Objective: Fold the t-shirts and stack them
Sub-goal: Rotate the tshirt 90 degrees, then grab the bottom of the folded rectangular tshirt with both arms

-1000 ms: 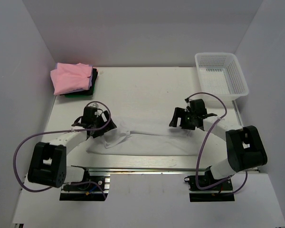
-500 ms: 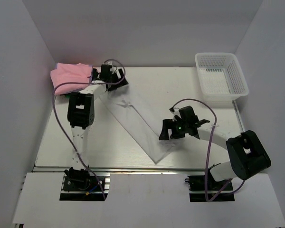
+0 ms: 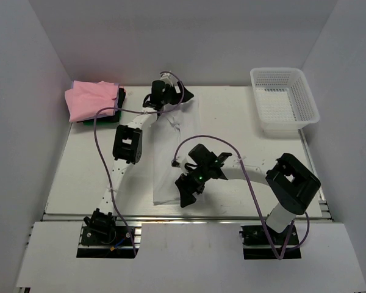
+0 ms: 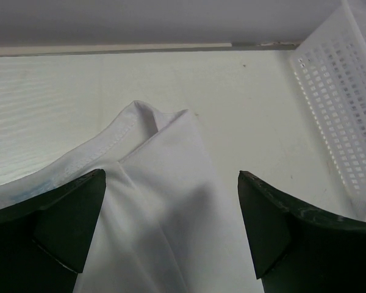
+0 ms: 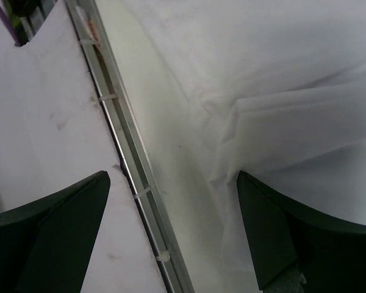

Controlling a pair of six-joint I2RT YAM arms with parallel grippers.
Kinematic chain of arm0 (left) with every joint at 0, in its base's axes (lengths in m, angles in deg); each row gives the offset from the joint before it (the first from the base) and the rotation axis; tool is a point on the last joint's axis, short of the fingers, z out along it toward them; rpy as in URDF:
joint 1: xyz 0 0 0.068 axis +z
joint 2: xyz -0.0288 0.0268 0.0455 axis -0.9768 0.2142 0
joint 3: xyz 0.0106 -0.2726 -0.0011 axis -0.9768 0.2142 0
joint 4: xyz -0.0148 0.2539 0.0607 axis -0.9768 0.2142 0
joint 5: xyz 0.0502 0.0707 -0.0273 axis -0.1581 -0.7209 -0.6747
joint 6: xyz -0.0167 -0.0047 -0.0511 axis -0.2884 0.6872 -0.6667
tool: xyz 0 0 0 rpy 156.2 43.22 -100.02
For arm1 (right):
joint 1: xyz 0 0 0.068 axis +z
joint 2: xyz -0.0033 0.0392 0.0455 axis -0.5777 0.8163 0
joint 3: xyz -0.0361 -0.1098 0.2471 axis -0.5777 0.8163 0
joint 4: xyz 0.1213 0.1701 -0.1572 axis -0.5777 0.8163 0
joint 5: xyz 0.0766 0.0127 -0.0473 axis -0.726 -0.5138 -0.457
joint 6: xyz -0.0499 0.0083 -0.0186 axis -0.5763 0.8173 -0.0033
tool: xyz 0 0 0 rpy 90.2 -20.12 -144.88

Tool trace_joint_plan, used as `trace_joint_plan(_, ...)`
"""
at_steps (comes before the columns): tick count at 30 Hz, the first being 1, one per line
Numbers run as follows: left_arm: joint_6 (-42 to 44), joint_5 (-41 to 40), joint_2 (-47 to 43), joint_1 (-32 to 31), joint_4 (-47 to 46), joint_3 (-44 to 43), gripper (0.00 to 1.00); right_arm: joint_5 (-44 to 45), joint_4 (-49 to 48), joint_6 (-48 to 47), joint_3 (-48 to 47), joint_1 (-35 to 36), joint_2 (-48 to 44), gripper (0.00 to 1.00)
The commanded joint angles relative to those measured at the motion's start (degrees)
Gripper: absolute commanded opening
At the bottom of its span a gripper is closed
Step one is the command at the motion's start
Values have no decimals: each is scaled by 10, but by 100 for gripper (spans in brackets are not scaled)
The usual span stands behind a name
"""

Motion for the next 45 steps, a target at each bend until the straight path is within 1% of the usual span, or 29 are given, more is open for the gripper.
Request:
trace_joint_plan(1, -14, 10, 25, -28, 36, 12, 100, -8, 21, -34, -21, 18, -15, 90)
trace_joint_plan(2, -14, 4, 25, -28, 36, 12, 100, 2, 13, -29, -18, 21, -27, 90)
trace_joint_plan(3, -14, 4, 9, -28, 36, 12, 100, 42, 10, -28, -16, 25, -41, 90)
trace_joint_plan(6, 2, -4, -21, -28, 30, 12, 100, 86, 1, -26, -19, 27, -75, 90)
trace_joint_plan(8, 8, -4, -62, -28, 40, 12, 100, 116, -3, -10, -22, 25, -83, 90)
trace_joint_plan(10, 37, -9, -100, -28, 40, 12, 100, 141, -18, -3, -17, 26, -102, 90)
trace_joint_plan(11, 45, -23, -142, -28, 60, 12, 100, 147, -26, 3, -11, 25, -106, 90)
trace_joint_plan(14, 92, -41, -213, -28, 90, 47, 100, 183, -69, 33, 14, 23, -143, 90)
trace_joint_plan(15, 107, -41, -260, -28, 102, 56, 100, 188, -75, 43, 22, 23, -148, 90)
trace_joint_plan(17, 139, -63, -304, -28, 154, 84, 100, 200, -90, 51, 31, 23, -160, 90)
trace_joint_plan(18, 148, -69, -348, -28, 172, 98, 100, 212, -94, 68, 33, 21, -161, 90)
trace_joint_plan(20, 172, -99, -396, -28, 216, 153, 100, 247, -93, 83, 39, 19, -167, 90)
trace_joint_plan(21, 177, -106, -448, -28, 226, 205, 100, 255, -94, 94, 42, 16, -168, 90)
trace_joint_plan(23, 188, -125, -502, -28, 231, 271, 100, 288, -92, 119, 48, 9, -176, 90)
trace_joint_plan(24, 188, -125, -530, -28, 244, 342, 100, 286, -90, 121, 48, 5, -176, 90)
trace_joint_plan(25, 188, -145, -558, -28, 244, 382, 100, 291, -85, 130, 50, 4, -186, 90)
trace_joint_plan(26, 173, -156, -617, -28, 244, 424, 100, 295, -83, 132, 54, -3, -177, 90)
trace_joint_plan(27, 167, -156, -648, -28, 239, 514, 100, 295, -81, 133, 55, -4, -180, 90)
trace_joint_plan(29, 134, -174, -710, -34, 231, 604, 100, 301, -77, 149, 71, -14, -182, 90)
trace_joint_plan(30, 123, -174, -767, -34, 224, 679, 100, 300, -76, 152, 76, -18, -184, 90)
trace_joint_plan(31, 111, -182, -793, -34, 224, 713, 100, 280, -75, 150, 85, -22, -186, 90)
trace_joint_plan(32, 90, -182, -840, -34, 224, 774, 100, 268, -66, 149, 92, -23, -193, 90)
trace_joint_plan(33, 83, -182, -840, -39, 224, 801, 100, 255, -63, 145, 93, -26, -194, 90)
trace_joint_plan(34, 75, -188, -876, -39, 251, 823, 100, 251, -55, 145, 99, -26, -195, 90)
trace_joint_plan(36, 53, -188, -902, -44, 291, 874, 100, 233, -29, 133, 102, -26, -196, 90)
trace_joint_plan(38, 38, -164, -943, -51, 327, 913, 100, 220, -4, 127, 100, -25, -189, 90)
trace_joint_plan(41, 23, -103, -986, -65, 352, 998, 100, 142, 12, 119, 103, -19, -185, 90)
trace_joint_plan(43, 15, -79, -1019, -82, 399, 1015, 100, 112, 13, 119, 110, -18, -186, 89)
trace_joint_plan(45, 9, -61, -1031, -91, 423, 1039, 98, 110, 21, 124, 109, -16, -182, 89)
